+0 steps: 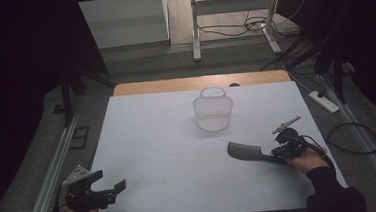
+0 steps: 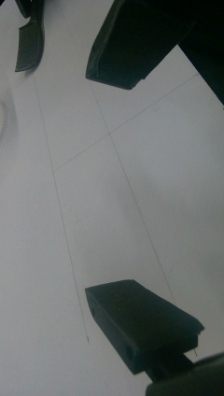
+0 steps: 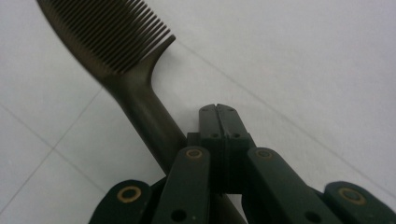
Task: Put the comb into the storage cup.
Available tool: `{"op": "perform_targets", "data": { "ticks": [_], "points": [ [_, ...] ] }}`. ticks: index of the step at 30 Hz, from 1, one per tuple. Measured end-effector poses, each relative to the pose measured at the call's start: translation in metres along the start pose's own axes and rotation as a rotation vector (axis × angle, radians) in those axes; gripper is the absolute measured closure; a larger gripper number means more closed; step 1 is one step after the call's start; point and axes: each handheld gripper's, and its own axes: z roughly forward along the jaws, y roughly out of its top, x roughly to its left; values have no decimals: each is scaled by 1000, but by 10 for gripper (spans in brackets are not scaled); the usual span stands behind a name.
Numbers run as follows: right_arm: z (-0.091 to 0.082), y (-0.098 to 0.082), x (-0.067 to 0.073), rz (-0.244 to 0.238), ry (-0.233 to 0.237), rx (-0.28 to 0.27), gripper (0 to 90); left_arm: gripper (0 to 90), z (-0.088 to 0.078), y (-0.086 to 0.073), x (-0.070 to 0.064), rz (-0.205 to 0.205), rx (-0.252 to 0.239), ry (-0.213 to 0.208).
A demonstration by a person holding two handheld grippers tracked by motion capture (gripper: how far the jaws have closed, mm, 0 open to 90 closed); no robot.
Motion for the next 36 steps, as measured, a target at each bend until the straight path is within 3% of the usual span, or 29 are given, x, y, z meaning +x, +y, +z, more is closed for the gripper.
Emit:
{"op": "perform_targets", "data": {
  "ticks": [17, 36],
  "points": [
    [-13, -28, 16, -7, 13, 4, 894, 23, 0, 0, 0, 3, 1, 1],
    [-19, -41, 31, -21, 26, 16, 895, 24, 0, 0, 0, 4, 0, -1]
  ]
}}
